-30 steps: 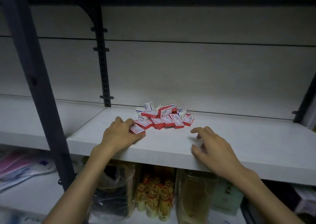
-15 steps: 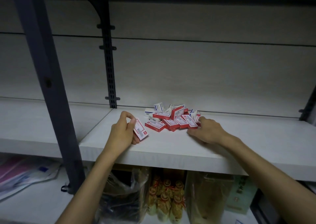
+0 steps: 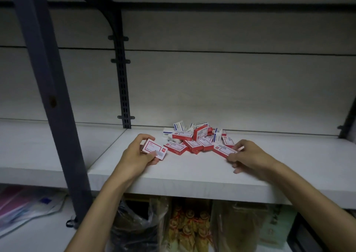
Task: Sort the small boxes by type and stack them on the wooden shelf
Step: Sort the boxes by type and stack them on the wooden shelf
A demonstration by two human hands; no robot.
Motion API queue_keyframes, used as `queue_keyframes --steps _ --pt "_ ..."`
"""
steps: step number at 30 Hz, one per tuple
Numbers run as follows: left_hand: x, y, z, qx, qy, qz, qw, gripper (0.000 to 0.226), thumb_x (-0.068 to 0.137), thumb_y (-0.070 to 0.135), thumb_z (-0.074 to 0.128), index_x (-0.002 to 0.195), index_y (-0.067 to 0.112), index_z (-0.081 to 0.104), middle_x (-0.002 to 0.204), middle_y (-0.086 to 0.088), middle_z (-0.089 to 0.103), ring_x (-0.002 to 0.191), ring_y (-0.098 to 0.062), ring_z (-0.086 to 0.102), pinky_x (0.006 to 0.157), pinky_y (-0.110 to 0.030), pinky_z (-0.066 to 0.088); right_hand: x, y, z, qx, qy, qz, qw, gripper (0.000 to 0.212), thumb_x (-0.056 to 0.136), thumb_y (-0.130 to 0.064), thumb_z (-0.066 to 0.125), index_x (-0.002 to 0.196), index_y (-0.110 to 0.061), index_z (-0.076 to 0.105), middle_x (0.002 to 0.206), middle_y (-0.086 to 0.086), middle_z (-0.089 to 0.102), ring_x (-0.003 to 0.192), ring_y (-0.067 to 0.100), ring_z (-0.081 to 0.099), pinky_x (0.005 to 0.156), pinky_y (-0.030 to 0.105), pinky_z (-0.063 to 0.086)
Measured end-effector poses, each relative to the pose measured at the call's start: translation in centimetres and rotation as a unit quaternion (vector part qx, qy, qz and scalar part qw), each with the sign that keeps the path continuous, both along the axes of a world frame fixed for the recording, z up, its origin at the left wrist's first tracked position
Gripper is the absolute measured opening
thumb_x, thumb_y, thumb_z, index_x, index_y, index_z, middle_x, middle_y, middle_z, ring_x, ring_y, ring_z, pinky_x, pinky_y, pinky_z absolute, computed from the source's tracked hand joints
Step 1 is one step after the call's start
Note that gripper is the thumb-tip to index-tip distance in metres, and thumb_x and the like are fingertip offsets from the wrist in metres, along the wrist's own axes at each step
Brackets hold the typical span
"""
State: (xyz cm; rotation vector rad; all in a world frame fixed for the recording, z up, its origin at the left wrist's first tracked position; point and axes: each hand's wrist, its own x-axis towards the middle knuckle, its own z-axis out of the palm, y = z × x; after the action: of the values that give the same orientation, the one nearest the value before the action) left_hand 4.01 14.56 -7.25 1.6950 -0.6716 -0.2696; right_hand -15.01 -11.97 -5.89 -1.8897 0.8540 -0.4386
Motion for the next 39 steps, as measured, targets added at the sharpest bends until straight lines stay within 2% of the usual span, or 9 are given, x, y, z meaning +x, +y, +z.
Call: queue_keyframes --steps 4,8,11,16,22,27,31,35,39 --pt "-0.1 -0.1 -0.4 0.049 -0.076 0.030 0.995 0.031 0.083 0.021 0.080 0.103 0.035 0.061 0.096 0.010 0.076 0.087 -0.002 0.070 0.071 -0.020 0.051 -0.5 0.9 0.3 0.037 -0.015 0.011 0.999 0.045 0.080 0.007 0.075 0.114 -0.002 0.047 0.093 0.019 0.067 0.061 0.022 0.061 0.048 0.031 0.056" --pt "-0.2 -0.3 -0.6 0.079 -0.090 0.037 0.992 0.032 0.080 0.027 0.083 0.101 0.036 0.060 0.102 0.011 0.074 0.097 -0.008 0.068 0.084 -0.030 0.057 -0.9 1.1 0.1 0.030 -0.010 0.012 0.999 0.045 0.081 0.008 0.074 0.114 -0.009 0.048 0.109 0.021 0.064 0.057 0.019 0.061 0.050 0.026 0.057" --pt "-0.4 -0.4 -0.4 0.097 -0.102 0.048 0.989 0.030 0.078 0.034 0.084 0.098 0.034 0.062 0.093 0.012 0.074 0.089 -0.009 0.068 0.076 -0.031 0.056 -1.3 1.3 0.4 0.049 0.007 0.038 0.998 0.049 0.084 0.010 0.066 0.124 -0.015 0.052 0.114 0.018 0.061 0.053 0.017 0.055 0.046 0.022 0.049" --pt "-0.5 -0.5 -0.2 0.129 -0.094 0.019 0.987 0.037 0.075 0.033 0.086 0.104 0.038 0.065 0.100 0.012 0.071 0.091 -0.010 0.067 0.078 -0.031 0.059 -1.3 1.6 0.1 -0.003 0.027 0.054 0.998 0.020 0.091 -0.028 0.072 0.109 -0.019 0.067 0.085 0.006 0.066 0.050 0.012 0.052 0.043 0.021 0.040" --pt "-0.5 -0.5 -0.3 0.162 -0.151 0.042 0.974 0.030 0.080 0.037 0.082 0.105 0.038 0.065 0.095 0.020 0.063 0.085 -0.004 0.062 0.068 -0.025 0.054 -2.3 1.2 -0.2 0.097 -0.107 -0.005 0.989 0.021 0.094 -0.008 0.063 0.106 0.008 0.067 0.069 0.016 0.065 0.050 0.022 0.060 0.047 0.027 0.056" --pt "-0.1 -0.4 -0.7 0.097 -0.143 0.041 0.984 0.027 0.084 0.041 0.076 0.107 0.038 0.063 0.098 0.020 0.066 0.089 -0.006 0.065 0.075 -0.031 0.056 -2.1 1.5 0.0 0.144 -0.170 -0.011 0.975 0.021 0.093 -0.003 0.062 0.113 -0.002 0.054 0.086 0.025 0.075 0.069 0.037 0.074 0.059 0.035 0.063" --pt "-0.8 -0.1 -0.5 -0.005 -0.115 -0.009 0.993 0.024 0.093 0.031 0.067 0.113 0.041 0.058 0.092 0.007 0.071 0.070 -0.015 0.069 0.062 -0.032 0.056 -2.4 2.0 0.2 0.112 -0.183 0.026 0.976 0.037 0.092 -0.002 0.068 0.124 -0.018 0.059 0.089 0.028 0.074 0.066 0.038 0.074 0.058 0.037 0.064" --pt "-1.0 -0.5 0.1 -0.015 -0.112 -0.078 0.991 0.027 0.099 0.023 0.060 0.118 0.041 0.056 0.109 0.009 0.067 0.072 -0.020 0.067 0.059 -0.026 0.055 -2.3 2.8 0.6 0.129 -0.190 0.030 0.973 0.042 0.088 0.004 0.071 0.126 -0.005 0.055 0.092 0.028 0.075 0.074 0.035 0.076 0.067 0.036 0.065" --pt "-1.9 -1.8 1.0 -0.055 -0.089 -0.159 0.982 0.031 0.100 0.014 0.057 0.117 0.040 0.058 0.098 0.014 0.069 0.068 -0.009 0.063 0.063 -0.029 0.055 -3.1 3.5 1.1 0.158 -0.253 0.000 0.955 0.057 0.081 0.014 0.072 0.130 -0.002 0.047 0.103 0.023 0.075 0.090 0.035 0.076 0.071 0.032 0.063"
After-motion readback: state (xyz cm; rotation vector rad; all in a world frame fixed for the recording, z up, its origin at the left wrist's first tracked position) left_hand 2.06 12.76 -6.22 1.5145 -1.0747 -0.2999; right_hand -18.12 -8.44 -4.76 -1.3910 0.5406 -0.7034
